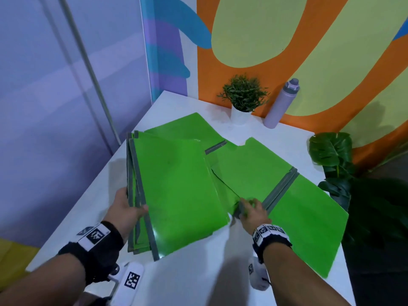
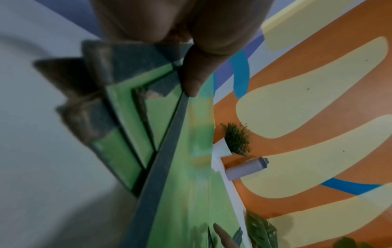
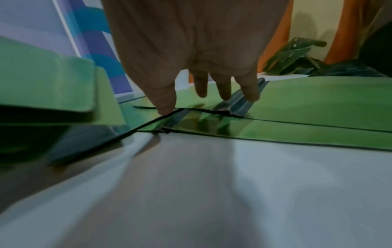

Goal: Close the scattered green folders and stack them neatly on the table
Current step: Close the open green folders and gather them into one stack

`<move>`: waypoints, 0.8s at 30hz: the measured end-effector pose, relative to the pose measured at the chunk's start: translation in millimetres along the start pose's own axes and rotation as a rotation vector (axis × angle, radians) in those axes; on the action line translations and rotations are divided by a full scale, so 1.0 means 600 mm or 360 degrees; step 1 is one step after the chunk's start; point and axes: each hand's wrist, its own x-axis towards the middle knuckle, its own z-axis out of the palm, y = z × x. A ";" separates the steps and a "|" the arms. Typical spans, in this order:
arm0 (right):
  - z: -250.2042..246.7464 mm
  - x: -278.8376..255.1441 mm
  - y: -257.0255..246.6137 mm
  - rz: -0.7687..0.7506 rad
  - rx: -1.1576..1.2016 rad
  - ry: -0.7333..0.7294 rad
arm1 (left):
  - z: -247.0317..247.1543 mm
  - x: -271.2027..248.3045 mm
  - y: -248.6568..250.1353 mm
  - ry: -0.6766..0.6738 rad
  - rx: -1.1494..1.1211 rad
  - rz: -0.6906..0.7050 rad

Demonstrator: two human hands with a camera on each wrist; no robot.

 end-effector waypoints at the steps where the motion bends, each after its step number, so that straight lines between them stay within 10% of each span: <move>1: -0.001 0.009 -0.005 0.0044 0.0000 -0.0075 | -0.011 -0.002 0.005 0.0000 -0.0035 0.0017; 15: 0.058 -0.059 -0.008 -0.0186 -0.0285 -0.0289 | -0.048 0.017 0.005 0.0021 -0.0158 0.0071; 24: 0.082 -0.175 0.041 -0.0322 -0.0052 -0.0075 | -0.007 -0.007 0.008 -0.0350 0.0028 0.0002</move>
